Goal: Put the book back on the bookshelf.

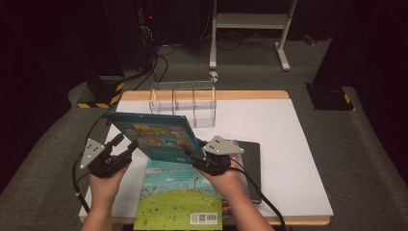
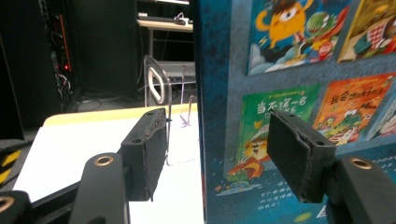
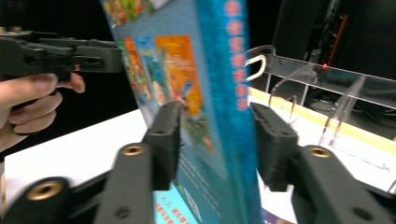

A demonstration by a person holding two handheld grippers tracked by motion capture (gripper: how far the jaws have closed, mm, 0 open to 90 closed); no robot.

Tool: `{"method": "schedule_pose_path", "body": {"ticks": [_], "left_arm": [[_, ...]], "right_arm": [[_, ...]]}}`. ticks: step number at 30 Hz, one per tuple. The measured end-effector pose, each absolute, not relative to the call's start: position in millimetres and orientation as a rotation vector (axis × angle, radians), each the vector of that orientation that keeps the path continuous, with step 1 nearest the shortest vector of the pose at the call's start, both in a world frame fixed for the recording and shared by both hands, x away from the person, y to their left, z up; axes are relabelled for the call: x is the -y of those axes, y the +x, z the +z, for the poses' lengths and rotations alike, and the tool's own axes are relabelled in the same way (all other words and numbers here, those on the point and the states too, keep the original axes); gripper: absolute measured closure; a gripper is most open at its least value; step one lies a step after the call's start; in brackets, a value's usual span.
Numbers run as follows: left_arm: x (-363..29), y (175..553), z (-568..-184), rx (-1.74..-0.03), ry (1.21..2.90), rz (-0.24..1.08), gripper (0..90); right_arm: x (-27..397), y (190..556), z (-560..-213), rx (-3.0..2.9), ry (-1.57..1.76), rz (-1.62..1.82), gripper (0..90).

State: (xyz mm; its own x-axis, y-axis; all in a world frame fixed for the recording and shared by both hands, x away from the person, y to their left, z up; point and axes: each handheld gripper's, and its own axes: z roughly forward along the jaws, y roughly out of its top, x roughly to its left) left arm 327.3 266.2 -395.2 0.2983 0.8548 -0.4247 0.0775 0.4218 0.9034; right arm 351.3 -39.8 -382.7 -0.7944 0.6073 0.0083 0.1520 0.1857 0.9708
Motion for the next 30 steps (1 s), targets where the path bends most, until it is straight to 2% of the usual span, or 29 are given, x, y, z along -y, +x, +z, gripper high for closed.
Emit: {"method": "schedule_pose_path", "body": {"ticks": [4, 8, 14, 18, 21, 30], "left_arm": [[-278, 330, -398, -1.217, 1.025, 0.639, 39.0], [-294, 329, -399, -1.237, 1.032, 0.644, 38.6], [-302, 330, -402, -1.258, 1.005, 0.676, 36.9], [-304, 332, -407, -1.263, 1.037, 0.663, 39.0], [-304, 333, -409, -1.269, 1.050, 0.664, 34.5], [-310, 332, -406, -1.260, 1.019, 0.655, 31.2]], "right_arm": [[35, 350, -385, -2.132, 0.627, 1.664, 67.8], [22, 343, -387, -2.168, 0.531, 1.661, 82.1], [7, 348, -390, -2.128, 0.632, 1.689, 82.6], [-2, 351, -388, -2.100, 0.676, 1.696, 82.7], [-10, 354, -386, -2.081, 0.689, 1.689, 82.8], [-29, 363, -380, -2.041, 0.691, 1.687, 82.9]]}}
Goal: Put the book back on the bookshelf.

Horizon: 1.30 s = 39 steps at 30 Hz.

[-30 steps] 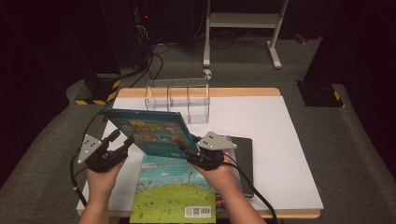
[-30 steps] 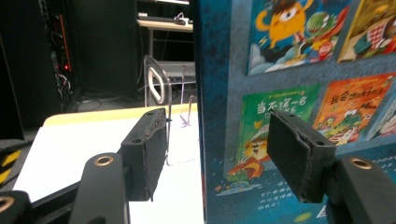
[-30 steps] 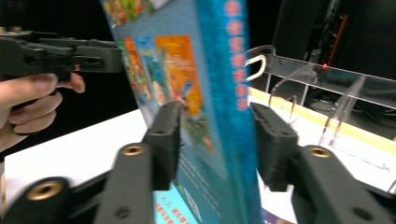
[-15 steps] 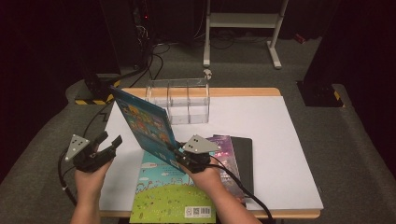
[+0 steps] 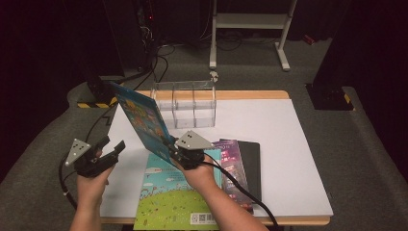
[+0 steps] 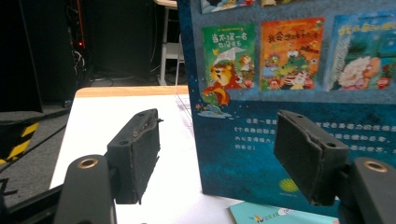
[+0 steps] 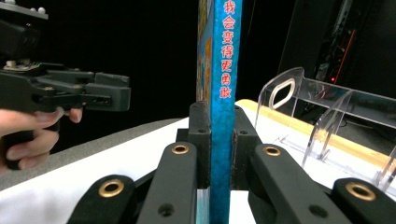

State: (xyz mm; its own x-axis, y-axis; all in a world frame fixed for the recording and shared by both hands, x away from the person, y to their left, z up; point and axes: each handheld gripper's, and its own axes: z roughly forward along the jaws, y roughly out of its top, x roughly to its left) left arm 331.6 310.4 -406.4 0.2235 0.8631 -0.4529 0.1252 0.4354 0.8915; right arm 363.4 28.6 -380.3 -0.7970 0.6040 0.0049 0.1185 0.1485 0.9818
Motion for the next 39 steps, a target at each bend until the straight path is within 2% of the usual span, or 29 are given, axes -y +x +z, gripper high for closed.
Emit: {"method": "schedule_pose_path", "body": {"ticks": [7, 23, 29, 31, 39], "left_arm": [[-309, 333, -405, -1.274, 1.037, 0.626, 24.8], [-303, 330, -399, -1.224, 1.039, 0.595, 24.3], [-271, 320, -374, -1.091, 1.052, 0.514, 21.1], [-256, 317, -364, -1.053, 1.042, 0.491, 17.4], [-218, 327, -340, -1.038, 1.078, 0.507, 10.4]], "right_arm": [[-40, 370, -374, -2.001, 0.699, 1.698, 82.9], [-54, 380, -380, -1.979, 0.727, 1.688, 82.7], [-53, 371, -386, -1.977, 0.707, 1.683, 82.3], [-52, 367, -389, -1.972, 0.704, 1.683, 82.1], [-49, 357, -396, -1.980, 0.709, 1.699, 80.9]]}}
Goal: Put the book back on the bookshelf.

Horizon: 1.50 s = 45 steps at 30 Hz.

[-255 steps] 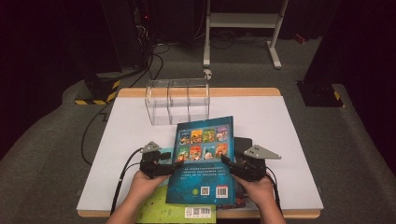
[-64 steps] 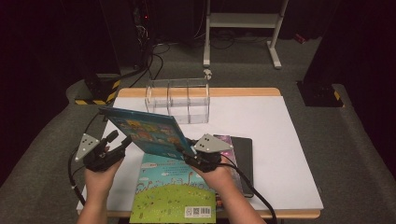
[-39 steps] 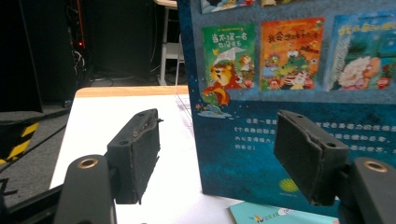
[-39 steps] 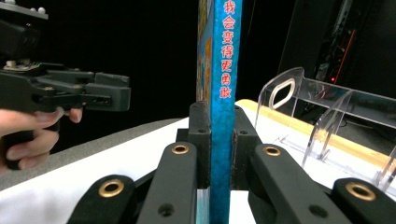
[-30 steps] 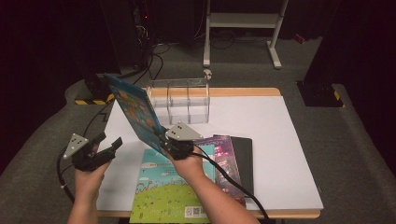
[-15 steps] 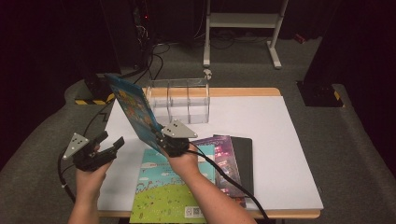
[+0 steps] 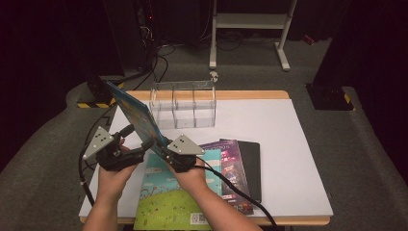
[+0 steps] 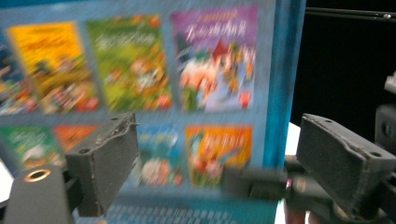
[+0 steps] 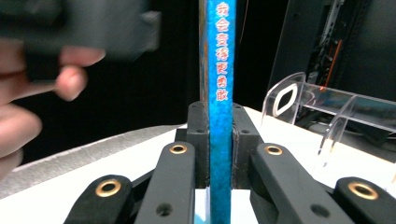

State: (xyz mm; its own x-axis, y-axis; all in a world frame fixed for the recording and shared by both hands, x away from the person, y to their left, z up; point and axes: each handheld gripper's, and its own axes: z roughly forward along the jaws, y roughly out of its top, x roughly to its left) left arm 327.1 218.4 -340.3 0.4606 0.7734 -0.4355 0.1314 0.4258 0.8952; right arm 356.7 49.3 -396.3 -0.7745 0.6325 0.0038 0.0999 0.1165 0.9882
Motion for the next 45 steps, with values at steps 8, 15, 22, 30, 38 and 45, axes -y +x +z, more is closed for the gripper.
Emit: {"method": "schedule_pose_path", "body": {"ticks": [8, 15, 22, 30, 38, 45], "left_arm": [[-211, 330, -342, -1.133, 1.060, 0.595, 3.4], [-211, 324, -347, -1.157, 1.069, 0.625, 1.8], [-210, 327, -353, -1.163, 1.095, 0.632, 8.0], [-217, 324, -356, -1.163, 1.094, 0.675, 16.7], [-225, 321, -363, -1.156, 1.099, 0.701, 21.8], [-227, 319, -363, -1.139, 1.124, 0.714, 31.3]], "right_arm": [[-56, 340, -400, -2.053, 0.611, 1.667, 75.0], [-59, 337, -400, -2.102, 0.587, 1.664, 71.6], [-65, 335, -400, -2.186, 0.549, 1.645, 62.0], [-51, 332, -402, -2.289, 0.593, 1.649, 52.1], [16, 316, -406, -2.172, 0.720, 1.640, 47.7], [96, 322, -421, -2.029, 0.871, 1.487, 48.0]]}}
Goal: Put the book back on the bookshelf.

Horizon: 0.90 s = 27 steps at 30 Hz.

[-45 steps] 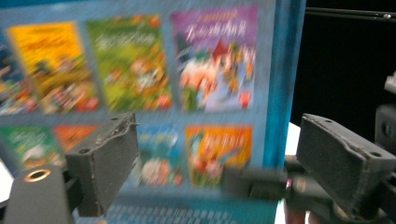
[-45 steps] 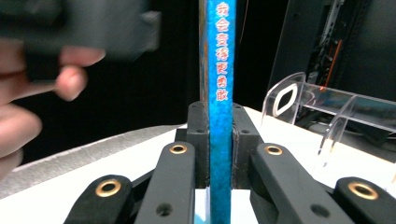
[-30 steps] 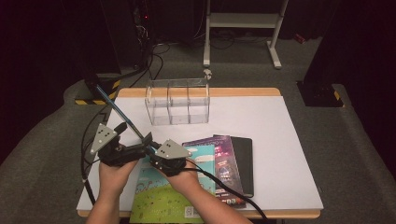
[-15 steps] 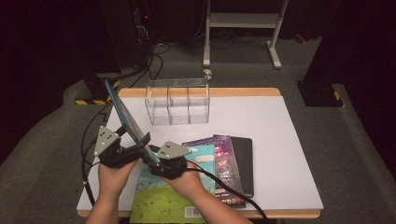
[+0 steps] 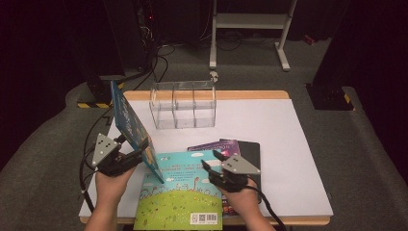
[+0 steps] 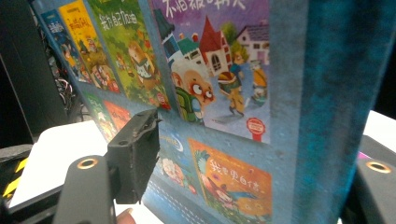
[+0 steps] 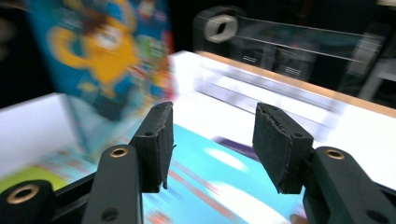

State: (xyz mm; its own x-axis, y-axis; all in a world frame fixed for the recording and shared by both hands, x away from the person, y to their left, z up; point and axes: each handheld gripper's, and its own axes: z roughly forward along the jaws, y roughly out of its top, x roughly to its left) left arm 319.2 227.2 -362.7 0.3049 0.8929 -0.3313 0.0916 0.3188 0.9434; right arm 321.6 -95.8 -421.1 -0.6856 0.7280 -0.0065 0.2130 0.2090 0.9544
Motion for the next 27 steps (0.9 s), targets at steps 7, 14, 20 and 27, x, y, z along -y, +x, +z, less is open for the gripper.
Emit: {"method": "schedule_pose_path", "body": {"ticks": [7, 14, 20, 27], "left_arm": [[-227, 318, -361, -1.151, 1.141, 0.747, 33.1], [-235, 315, -353, -1.158, 1.169, 0.793, 39.1], [-251, 314, -348, -1.193, 1.120, 0.864, 55.5], [-279, 309, -350, -1.203, 1.112, 0.775, 78.4]], "right_arm": [[141, 321, -436, -1.973, 1.000, 1.488, 48.1], [151, 323, -440, -1.958, 1.034, 1.506, 48.2], [154, 322, -439, -1.943, 1.050, 1.517, 49.1], [150, 323, -440, -1.950, 1.055, 1.518, 49.5]]}}
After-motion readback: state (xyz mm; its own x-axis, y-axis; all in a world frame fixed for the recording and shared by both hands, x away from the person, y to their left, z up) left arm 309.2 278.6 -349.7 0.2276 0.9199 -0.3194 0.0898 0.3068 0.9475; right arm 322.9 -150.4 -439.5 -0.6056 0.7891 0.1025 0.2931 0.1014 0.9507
